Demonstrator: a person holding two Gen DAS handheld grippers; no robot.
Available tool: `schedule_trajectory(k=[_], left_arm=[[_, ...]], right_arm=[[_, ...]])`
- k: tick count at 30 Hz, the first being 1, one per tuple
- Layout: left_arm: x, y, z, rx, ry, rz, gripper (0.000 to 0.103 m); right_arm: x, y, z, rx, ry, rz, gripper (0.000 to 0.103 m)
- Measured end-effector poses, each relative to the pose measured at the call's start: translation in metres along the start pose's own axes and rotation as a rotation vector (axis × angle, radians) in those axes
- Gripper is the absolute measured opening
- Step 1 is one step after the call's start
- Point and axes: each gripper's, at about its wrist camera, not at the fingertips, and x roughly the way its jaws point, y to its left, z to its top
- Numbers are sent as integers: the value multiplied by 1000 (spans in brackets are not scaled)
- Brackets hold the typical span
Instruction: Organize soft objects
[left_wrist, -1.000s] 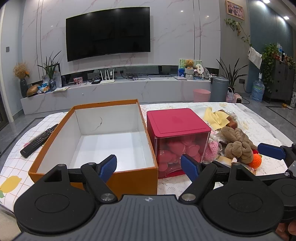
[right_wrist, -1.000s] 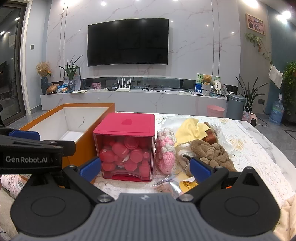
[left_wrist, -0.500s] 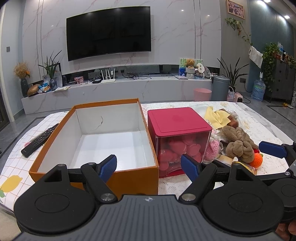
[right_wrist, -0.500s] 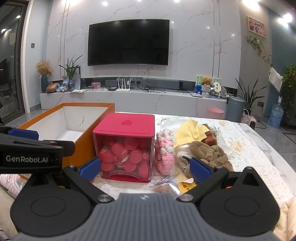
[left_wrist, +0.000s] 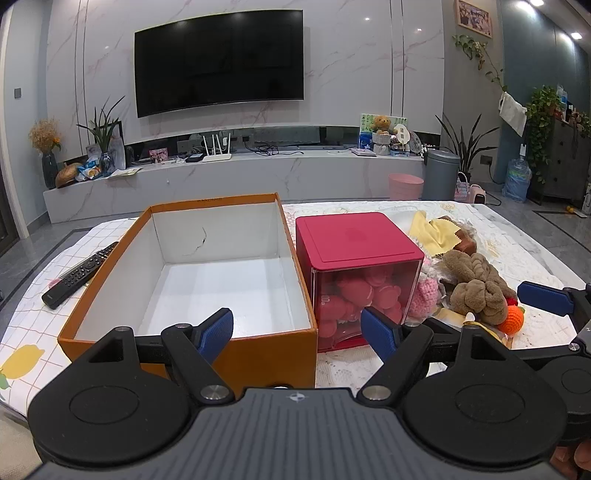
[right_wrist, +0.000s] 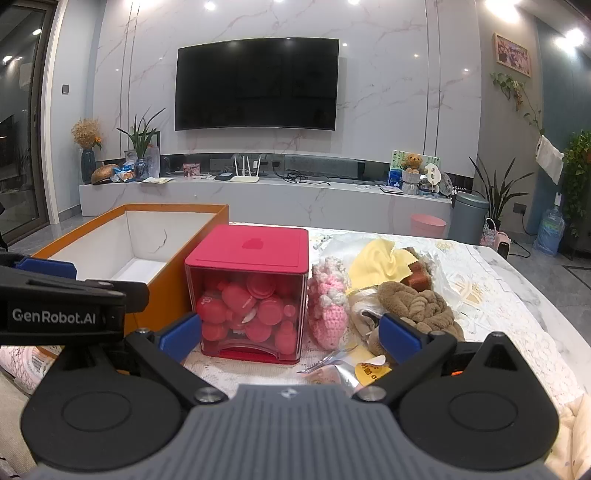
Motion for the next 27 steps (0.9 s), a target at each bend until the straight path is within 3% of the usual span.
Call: schedule_trajectory(k=[27], left_arm=[[1, 1, 0, -2, 6, 0, 92]], right_arm=[[1, 1, 1, -3, 5, -1, 100]])
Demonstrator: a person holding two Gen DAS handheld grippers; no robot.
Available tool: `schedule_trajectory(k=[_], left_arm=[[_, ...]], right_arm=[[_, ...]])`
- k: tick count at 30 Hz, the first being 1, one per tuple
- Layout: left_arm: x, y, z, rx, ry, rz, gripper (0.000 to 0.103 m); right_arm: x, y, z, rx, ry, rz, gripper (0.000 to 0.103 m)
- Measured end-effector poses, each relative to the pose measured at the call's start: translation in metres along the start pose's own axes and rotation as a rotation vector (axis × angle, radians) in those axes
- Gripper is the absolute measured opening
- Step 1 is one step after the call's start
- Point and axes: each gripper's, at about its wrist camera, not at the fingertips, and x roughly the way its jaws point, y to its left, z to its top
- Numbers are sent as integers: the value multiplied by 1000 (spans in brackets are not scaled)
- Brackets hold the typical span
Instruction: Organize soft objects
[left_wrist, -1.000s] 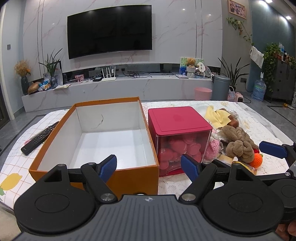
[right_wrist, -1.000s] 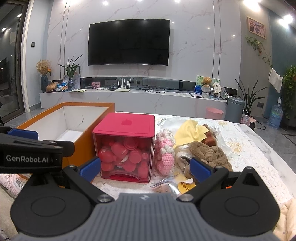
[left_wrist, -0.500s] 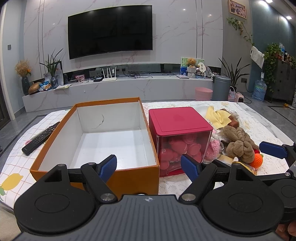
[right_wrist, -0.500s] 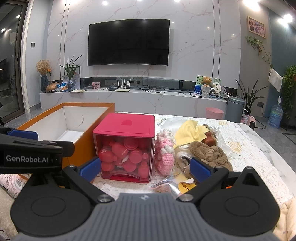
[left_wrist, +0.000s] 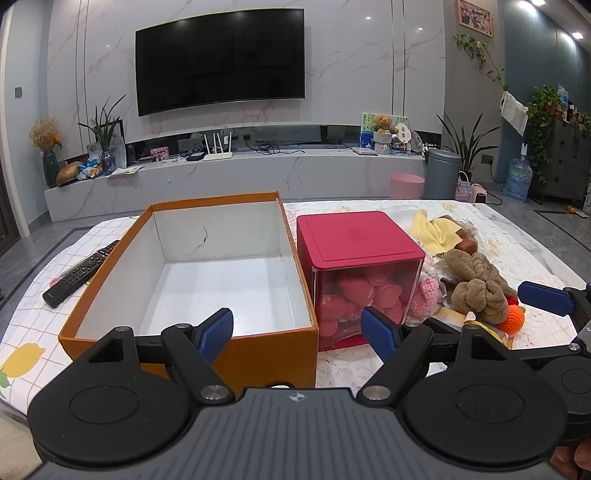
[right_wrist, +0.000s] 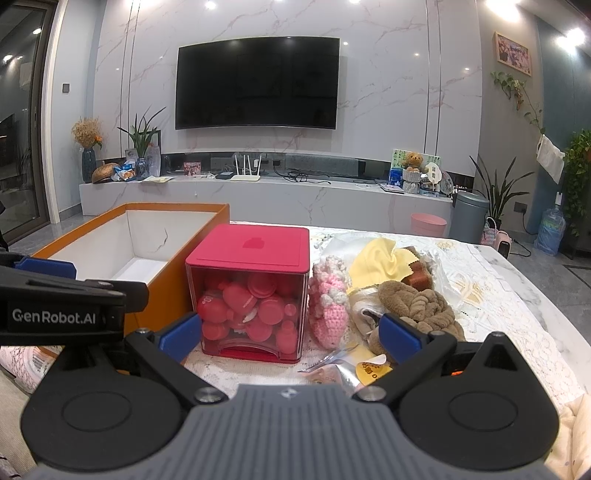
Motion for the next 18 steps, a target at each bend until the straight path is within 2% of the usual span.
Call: schedule_trajectory(k=[13, 18], left_arm=[[-3, 0, 0, 1, -8, 12, 92], [-7, -10, 23, 31, -9, -4, 92]], right_arm=[[-1, 1, 0, -5, -1, 0, 100], [-3, -4, 12, -43, -19, 3, 100]])
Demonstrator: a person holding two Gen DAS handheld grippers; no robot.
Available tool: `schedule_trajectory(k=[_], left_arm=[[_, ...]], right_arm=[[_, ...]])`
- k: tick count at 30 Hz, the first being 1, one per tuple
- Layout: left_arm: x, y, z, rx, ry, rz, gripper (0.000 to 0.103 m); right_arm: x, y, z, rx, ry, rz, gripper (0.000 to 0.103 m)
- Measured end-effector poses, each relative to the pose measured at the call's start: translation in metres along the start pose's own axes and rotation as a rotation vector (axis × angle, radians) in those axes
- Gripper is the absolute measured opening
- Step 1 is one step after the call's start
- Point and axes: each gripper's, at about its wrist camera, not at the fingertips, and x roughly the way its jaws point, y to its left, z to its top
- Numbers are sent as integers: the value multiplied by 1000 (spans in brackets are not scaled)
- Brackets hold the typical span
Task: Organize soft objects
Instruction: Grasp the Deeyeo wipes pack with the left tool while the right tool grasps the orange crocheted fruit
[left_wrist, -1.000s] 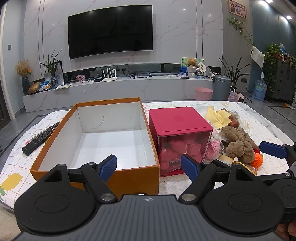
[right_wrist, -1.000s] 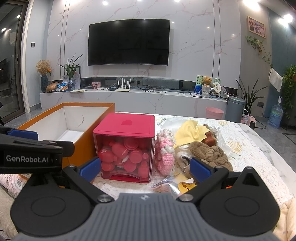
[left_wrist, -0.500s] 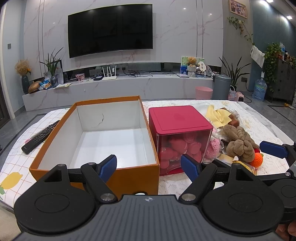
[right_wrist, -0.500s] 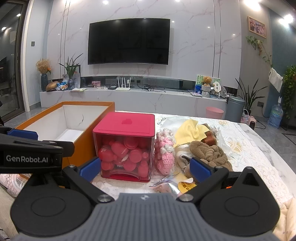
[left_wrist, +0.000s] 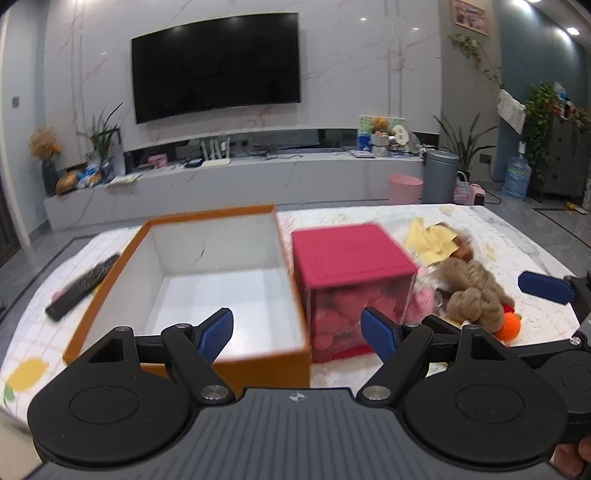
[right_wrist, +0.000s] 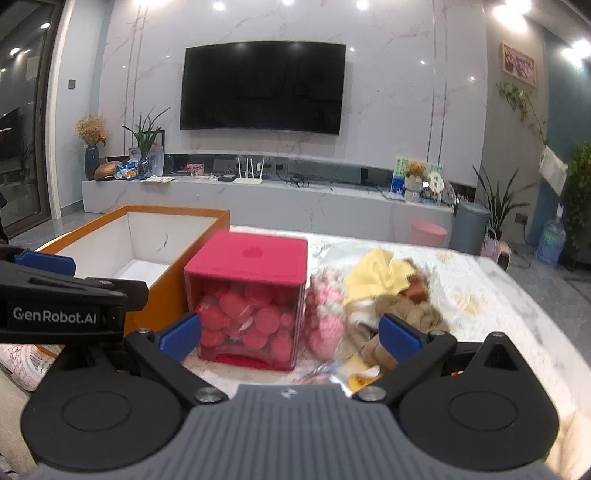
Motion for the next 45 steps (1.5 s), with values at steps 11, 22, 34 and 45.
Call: schedule_trajectory(k=[11, 22, 34, 45], left_arm=[[24, -54, 59, 46, -23, -98, 93], [91, -125, 14, 91, 284, -293, 93], [141, -161, -12, -35, 447, -236, 93], [166, -184, -24, -72, 442, -88, 103]], right_arm=[[34, -120, 47, 42, 193, -168, 100], [96, -188, -20, 206, 502, -56, 74], [127, -185, -31, 180, 497, 55, 61], [138, -198, -44, 317, 517, 133, 47]])
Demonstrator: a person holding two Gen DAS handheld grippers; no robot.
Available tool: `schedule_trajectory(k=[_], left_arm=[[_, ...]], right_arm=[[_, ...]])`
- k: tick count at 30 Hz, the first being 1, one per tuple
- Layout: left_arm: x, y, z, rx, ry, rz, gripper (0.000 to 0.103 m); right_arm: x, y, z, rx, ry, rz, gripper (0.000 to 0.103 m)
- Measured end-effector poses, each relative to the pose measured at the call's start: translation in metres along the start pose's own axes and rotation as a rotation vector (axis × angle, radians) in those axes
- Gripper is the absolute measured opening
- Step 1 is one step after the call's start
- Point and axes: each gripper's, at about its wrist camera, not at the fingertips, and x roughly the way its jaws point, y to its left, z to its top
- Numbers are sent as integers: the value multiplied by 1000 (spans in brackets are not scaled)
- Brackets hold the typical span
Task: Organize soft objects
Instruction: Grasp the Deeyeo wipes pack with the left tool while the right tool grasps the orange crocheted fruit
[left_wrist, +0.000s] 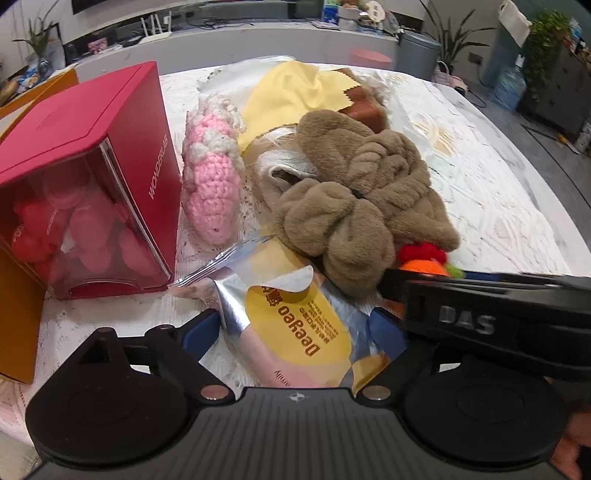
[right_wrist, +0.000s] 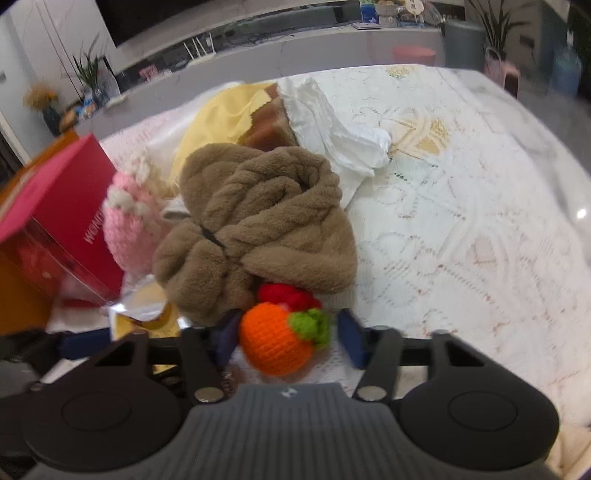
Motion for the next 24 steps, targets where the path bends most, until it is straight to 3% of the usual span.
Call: schedule_trajectory(k=[2, 4, 9, 11, 12, 14, 16, 18, 20, 21, 24], left_arm=[[-1, 0, -2, -13, -7, 6, 102], [-4, 2, -5, -35, -28, 16, 95], [-17, 14, -13, -72, -78, 34, 51], [-23, 21, -15, -90, -99, 29, 38], [-24, 24, -14, -93, -101, 21, 37], [-24, 30, -13, -99, -92, -2, 37], [-23, 30, -11, -92, -77, -17, 48], [-13, 26, -7, -97, -43, -18, 75], [-6, 18, -3, -114, -4, -24, 86], [-3, 12, -1, -108, -2, -12, 93], [8, -6, 1, -56, -4, 91, 96]], right_arm=[[-5, 0, 0, 7, 8, -18, 47], [-11, 1, 1, -2, 5, -28, 47], [-20, 1, 3, 5, 10, -22, 47], [-22, -1, 4, 19, 13, -27, 47], [-23, -2, 4, 23, 12, -30, 47], [-25, -4, 4, 28, 10, -40, 47], [-27, -7, 4, 43, 7, -43, 47], [-29, -9, 5, 67, -2, -36, 47], [-31, -10, 5, 83, -7, -26, 47], [-32, -10, 5, 85, -11, -28, 47], [-35, -11, 5, 91, -19, -35, 47]])
